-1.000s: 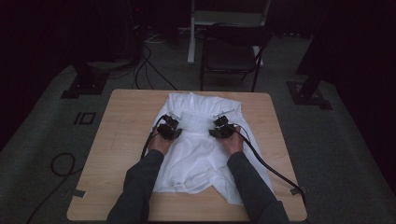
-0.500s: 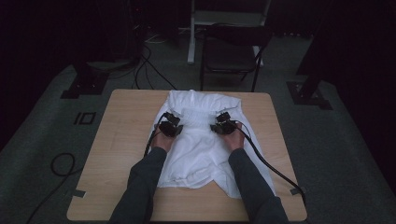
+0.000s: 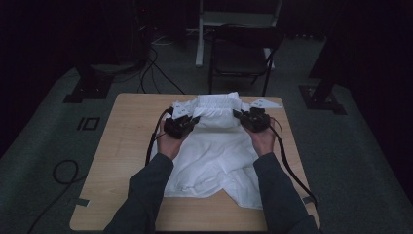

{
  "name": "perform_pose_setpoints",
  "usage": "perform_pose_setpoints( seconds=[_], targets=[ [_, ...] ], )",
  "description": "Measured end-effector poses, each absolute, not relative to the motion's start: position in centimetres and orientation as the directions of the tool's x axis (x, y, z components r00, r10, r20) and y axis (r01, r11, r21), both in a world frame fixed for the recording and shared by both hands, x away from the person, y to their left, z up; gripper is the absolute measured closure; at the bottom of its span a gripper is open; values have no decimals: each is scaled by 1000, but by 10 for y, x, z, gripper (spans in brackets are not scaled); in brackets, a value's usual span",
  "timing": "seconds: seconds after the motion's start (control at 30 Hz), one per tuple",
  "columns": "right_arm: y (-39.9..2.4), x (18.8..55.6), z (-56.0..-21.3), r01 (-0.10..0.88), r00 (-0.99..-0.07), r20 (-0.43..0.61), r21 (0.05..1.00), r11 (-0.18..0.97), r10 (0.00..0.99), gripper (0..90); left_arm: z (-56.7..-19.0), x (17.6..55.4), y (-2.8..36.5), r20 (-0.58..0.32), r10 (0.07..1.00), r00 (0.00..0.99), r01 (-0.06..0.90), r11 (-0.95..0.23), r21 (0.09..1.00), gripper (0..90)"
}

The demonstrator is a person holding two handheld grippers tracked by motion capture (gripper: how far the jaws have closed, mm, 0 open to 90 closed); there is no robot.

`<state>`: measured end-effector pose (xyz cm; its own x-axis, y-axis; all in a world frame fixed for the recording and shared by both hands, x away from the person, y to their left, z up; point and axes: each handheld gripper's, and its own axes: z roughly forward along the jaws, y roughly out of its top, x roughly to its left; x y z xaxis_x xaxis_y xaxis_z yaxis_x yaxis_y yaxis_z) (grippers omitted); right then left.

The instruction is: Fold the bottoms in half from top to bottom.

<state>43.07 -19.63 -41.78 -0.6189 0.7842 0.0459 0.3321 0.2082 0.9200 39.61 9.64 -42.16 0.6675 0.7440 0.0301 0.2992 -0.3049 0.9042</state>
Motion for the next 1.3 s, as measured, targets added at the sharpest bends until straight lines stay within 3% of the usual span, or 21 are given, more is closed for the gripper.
perform_pose_setpoints(
  seconds=[0.13, 0.37, 0.5, 0.7, 0.83, 0.87, 0.97, 1.03, 1.17, 1.3],
  targets=[
    [-201, 401, -434, 316, -669, 21, 913, 258, 743, 816, -448, 375, 102, 56, 713, 699, 308, -371, 876, 844],
    [-196, 369, -501, 398, -729, 41, 838, 374, 683, 809, -520, 357, 109, -41, 700, 713, 468, -431, 771, 791],
    [-195, 364, -524, 441, -749, 59, 788, 429, 660, 781, -538, 355, 108, -69, 695, 716, 508, -450, 734, 726],
    [-202, 365, -523, 476, -756, 124, 779, 408, 643, 524, -533, 352, 113, -115, 687, 717, 536, -438, 722, 579],
    [-213, 364, -506, 452, -769, 161, 821, 349, 618, 443, -519, 348, 125, -147, 695, 704, 533, -381, 755, 531],
    [-216, 364, -500, 446, -768, 169, 834, 325, 618, 449, -514, 348, 129, -158, 696, 701, 532, -362, 765, 531],
    [-224, 371, -484, 438, -743, 182, 860, 263, 644, 654, -502, 357, 136, -158, 735, 660, 543, -321, 776, 544],
    [-224, 380, -480, 454, -715, 178, 854, 255, 676, 736, -497, 369, 138, -165, 751, 639, 552, -298, 779, 609],
    [-216, 408, -486, 523, -646, 186, 814, 252, 740, 785, -496, 394, 131, -182, 774, 607, 583, -277, 764, 770],
    [-205, 433, -502, 578, -598, 171, 768, 274, 783, 806, -502, 413, 117, -185, 784, 593, 612, -289, 736, 809]
  ],
)
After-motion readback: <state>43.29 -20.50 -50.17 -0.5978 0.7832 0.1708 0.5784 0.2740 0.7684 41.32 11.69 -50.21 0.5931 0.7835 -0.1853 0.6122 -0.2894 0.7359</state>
